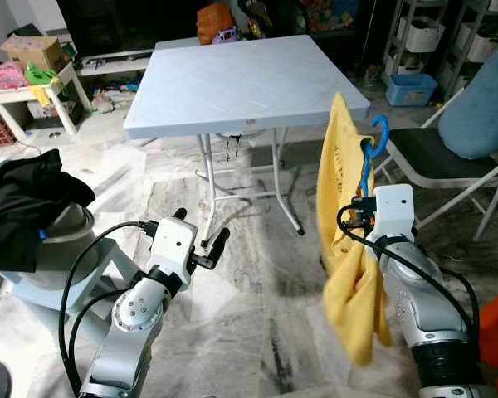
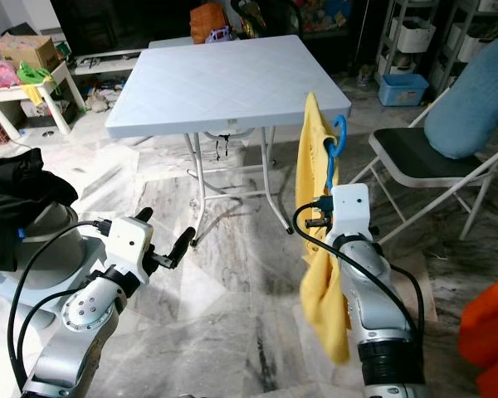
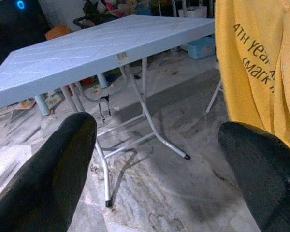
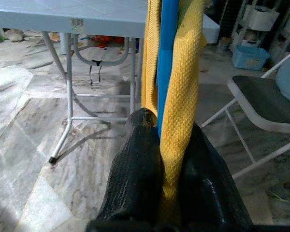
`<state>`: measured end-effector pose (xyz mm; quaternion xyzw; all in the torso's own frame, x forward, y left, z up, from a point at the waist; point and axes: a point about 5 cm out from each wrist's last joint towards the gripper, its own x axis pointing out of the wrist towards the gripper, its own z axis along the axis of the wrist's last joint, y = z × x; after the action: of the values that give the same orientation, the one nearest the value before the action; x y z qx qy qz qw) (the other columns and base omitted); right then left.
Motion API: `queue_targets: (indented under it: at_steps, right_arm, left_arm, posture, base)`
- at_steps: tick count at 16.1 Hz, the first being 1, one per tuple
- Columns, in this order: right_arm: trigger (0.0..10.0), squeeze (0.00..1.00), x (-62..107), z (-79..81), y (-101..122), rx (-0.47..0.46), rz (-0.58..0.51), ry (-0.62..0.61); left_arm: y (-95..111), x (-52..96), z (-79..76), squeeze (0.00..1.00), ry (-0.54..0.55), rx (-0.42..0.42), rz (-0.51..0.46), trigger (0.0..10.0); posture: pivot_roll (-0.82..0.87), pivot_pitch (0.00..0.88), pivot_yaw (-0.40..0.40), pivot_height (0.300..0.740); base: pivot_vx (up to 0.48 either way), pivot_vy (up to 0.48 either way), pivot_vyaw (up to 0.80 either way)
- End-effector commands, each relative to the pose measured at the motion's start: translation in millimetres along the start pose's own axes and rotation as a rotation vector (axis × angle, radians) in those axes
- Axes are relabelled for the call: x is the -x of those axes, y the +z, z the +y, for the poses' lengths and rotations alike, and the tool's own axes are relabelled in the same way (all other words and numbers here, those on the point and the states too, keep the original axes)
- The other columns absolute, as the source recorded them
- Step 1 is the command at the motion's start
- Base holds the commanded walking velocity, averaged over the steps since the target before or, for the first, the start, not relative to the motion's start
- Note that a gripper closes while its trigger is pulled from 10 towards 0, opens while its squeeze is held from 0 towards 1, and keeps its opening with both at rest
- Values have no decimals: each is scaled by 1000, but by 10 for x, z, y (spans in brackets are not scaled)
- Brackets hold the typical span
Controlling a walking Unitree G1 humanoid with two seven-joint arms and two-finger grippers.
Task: Hang hanger
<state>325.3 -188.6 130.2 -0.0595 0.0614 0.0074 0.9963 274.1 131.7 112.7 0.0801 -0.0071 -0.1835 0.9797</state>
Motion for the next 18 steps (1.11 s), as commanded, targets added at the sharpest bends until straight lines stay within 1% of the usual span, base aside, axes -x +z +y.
queue_targets:
  at_steps: [1,4,8,11,12,13,18]
  right_arm:
    - [10000,0,-30,33,154,-7,-74,9]
    - [10000,0,-29,86,170,-14,-86,30]
    - [10000,0,-34,110,179,-23,-95,40]
    - [10000,0,-43,114,187,-31,-103,42]
    - [10000,0,-40,128,195,-34,-109,50]
    - [10000,0,-37,142,200,-37,-113,57]
    - [10000,0,-40,178,216,-35,-124,85]
  left_arm:
    - [-68,38,96,0,29,-6,32,10000]
    - [-63,43,108,0,50,-25,23,10000]
    - [-67,19,44,0,57,2,25,10000]
    - [-43,22,27,0,66,20,2,10000]
    - [-48,27,43,0,89,18,4,10000]
    - [-53,27,58,0,108,34,4,10000]
    - [-68,31,57,0,108,36,9,10000]
  posture:
    - [16,0,45,740]
    - [19,0,42,740]
    - [17,0,44,740]
    - [17,0,45,740]
    - [17,0,45,740]
    - [17,0,45,740]
    - [16,0,39,740]
  base:
    - [0,480,0]
    - [0,475,0]
    - [0,420,0]
    - [0,0,0]
    - [262,0,0]
    - [281,0,0]
    - [399,0,0]
